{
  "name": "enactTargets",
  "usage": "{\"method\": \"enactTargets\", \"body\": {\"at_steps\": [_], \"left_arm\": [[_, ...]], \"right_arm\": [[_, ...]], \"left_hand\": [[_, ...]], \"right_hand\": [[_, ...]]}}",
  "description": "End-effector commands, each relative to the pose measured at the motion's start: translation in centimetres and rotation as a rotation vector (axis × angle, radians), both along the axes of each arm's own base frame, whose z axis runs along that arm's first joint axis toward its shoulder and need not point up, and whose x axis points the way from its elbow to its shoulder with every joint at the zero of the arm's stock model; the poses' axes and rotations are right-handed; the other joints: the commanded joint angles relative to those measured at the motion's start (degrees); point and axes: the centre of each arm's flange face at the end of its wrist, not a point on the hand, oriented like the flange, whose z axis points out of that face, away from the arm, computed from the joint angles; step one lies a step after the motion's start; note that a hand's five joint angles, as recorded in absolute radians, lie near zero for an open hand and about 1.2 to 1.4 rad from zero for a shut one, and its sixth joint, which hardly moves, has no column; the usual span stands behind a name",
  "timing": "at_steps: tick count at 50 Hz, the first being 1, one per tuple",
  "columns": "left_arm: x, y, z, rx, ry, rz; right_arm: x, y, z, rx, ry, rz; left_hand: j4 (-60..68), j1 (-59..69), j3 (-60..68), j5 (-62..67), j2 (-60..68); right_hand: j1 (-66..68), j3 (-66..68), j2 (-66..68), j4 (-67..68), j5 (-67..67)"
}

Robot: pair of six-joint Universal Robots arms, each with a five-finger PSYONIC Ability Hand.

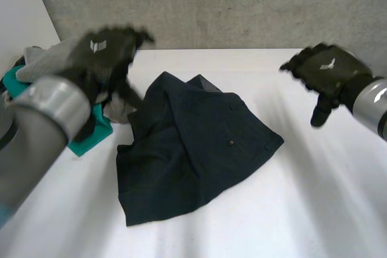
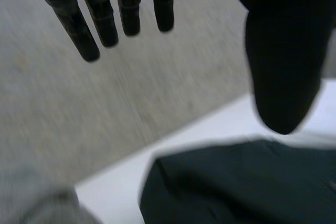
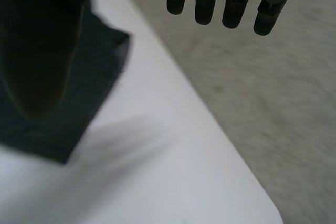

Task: Fold the laundry.

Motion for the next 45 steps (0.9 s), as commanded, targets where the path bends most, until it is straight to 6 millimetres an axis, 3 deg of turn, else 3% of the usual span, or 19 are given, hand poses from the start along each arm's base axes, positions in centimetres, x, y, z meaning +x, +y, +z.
{"method": "enactTargets", "body": {"at_steps": [1, 2, 5, 16, 21, 31, 40, 42, 44, 45], "left_arm": [[2.3, 7.4, -7.2, 0.305, -0.210, -0.111], [2.6, 8.6, -8.7, 0.361, -0.241, -0.136], [2.8, 9.5, -11.0, 0.401, -0.268, -0.151], [2.2, 6.5, -16.3, 0.352, -0.326, -0.069], [1.9, 6.2, -17.7, 0.358, -0.396, -0.091], [1.3, 4.6, -18.6, 0.256, -0.431, -0.082], [0.8, 3.5, -20.1, 0.199, -0.497, -0.095], [0.8, 3.4, -20.1, 0.187, -0.510, -0.099], [0.6, 3.0, -19.9, 0.162, -0.520, -0.099], [0.6, 2.9, -19.7, 0.154, -0.521, -0.095]], "right_arm": [[0.0, 3.9, -4.1, 0.134, 0.240, 0.278], [0.1, 4.0, -4.6, 0.144, 0.246, 0.299], [0.4, 3.4, -7.5, 0.187, 0.229, 0.316], [1.6, 0.0, -13.0, 0.137, 0.113, 0.313], [2.3, -1.2, -14.4, 0.102, 0.103, 0.312], [3.5, -2.5, -15.7, 0.077, 0.090, 0.294], [4.1, -3.5, -17.0, 0.082, 0.105, 0.270], [4.1, -3.7, -17.0, 0.077, 0.100, 0.267], [4.1, -3.9, -16.9, 0.062, 0.084, 0.261], [4.2, -4.1, -16.7, 0.055, 0.075, 0.258]], "left_hand": [[12.08, 11.30, 12.27, 11.84, 12.16], [12.75, 11.97, 12.94, 12.51, 12.82], [12.25, 11.47, 12.45, 12.01, 12.33], [12.08, 11.30, 12.28, 11.84, 12.16], [12.08, 11.30, 12.28, 11.84, 12.16], [13.25, 12.47, 13.45, 13.01, 13.33], [31.73, 30.95, 31.92, 31.49, 31.80], [42.97, 42.19, 43.17, 42.73, 43.05], [61.45, 60.68, 61.65, 61.22, 61.53], [61.51, 60.74, 61.71, 61.28, 61.59]], "right_hand": [[7.70, 7.97, 8.03, 7.94, 7.46], [8.21, 8.48, 8.54, 8.45, 7.97], [12.55, 12.82, 12.89, 12.80, 12.31], [15.28, 15.55, 15.61, 15.52, 15.04], [17.12, 17.39, 17.46, 17.36, 16.88], [24.35, 24.62, 24.69, 24.60, 24.11], [33.08, 33.35, 33.41, 33.32, 32.84], [45.33, 45.60, 45.66, 45.57, 45.09], [67.03, 67.30, 67.37, 67.27, 66.79], [67.11, 67.38, 67.44, 67.35, 66.87]]}}
